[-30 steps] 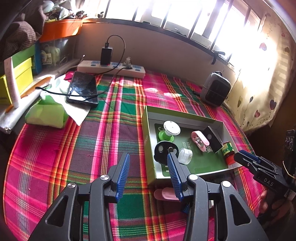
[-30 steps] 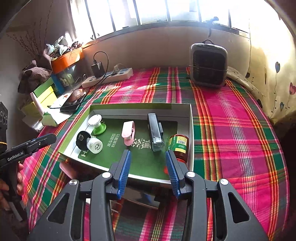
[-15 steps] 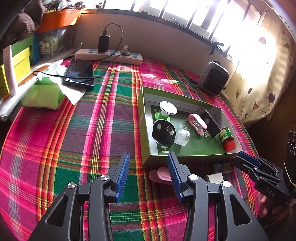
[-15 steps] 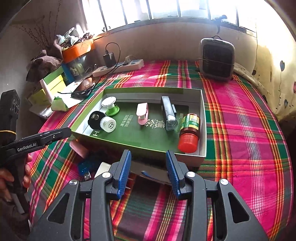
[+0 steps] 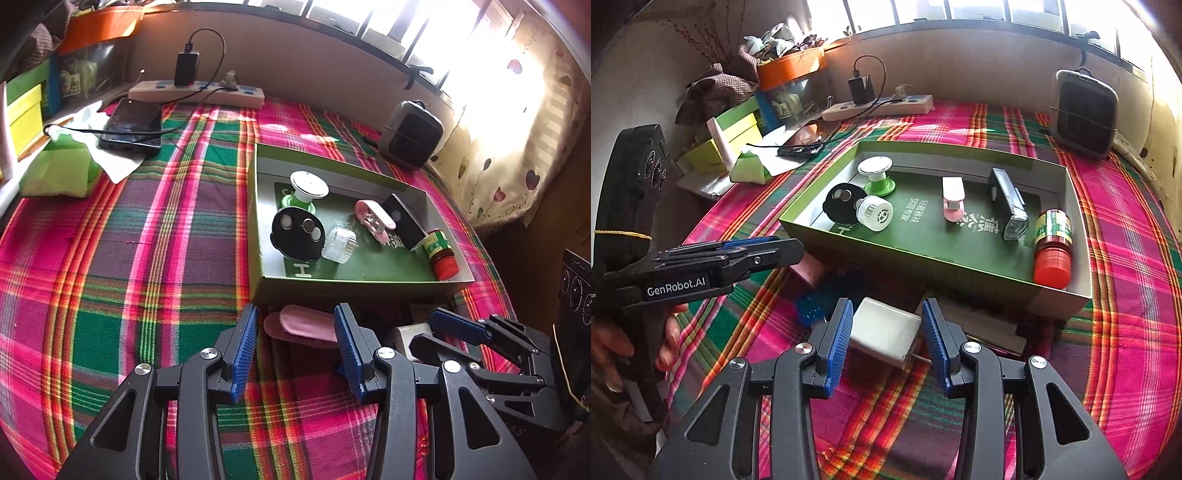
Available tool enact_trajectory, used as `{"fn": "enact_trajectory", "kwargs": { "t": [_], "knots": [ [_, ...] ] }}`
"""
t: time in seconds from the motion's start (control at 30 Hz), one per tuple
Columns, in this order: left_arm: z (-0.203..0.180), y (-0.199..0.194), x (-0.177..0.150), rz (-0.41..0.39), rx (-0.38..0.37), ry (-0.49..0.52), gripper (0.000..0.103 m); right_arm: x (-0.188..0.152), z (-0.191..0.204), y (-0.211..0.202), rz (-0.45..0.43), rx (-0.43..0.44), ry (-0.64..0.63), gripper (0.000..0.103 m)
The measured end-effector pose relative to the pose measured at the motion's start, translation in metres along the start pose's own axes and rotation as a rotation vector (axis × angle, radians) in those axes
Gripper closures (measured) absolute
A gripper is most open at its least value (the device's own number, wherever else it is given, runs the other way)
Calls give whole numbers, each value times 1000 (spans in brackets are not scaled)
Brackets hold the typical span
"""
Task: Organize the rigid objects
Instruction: 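Move right tool to the white charger block while left tool withdraws from the box, then close right gripper on the white charger block and lift it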
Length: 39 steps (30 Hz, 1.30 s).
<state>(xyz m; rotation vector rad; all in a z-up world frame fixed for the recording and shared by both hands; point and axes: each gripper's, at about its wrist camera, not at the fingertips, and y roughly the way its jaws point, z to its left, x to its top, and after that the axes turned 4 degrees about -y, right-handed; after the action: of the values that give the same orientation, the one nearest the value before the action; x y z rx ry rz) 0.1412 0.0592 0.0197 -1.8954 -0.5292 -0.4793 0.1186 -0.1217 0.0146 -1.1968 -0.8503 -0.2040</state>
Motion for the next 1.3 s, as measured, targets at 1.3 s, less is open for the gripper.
{"fn": "enact_trajectory", "kwargs": {
  "t": [1.3],
  "knots": [
    [13,-6,-6,9,55,-49,61,-24,17,-14,60,49,-154,60]
  ]
}}
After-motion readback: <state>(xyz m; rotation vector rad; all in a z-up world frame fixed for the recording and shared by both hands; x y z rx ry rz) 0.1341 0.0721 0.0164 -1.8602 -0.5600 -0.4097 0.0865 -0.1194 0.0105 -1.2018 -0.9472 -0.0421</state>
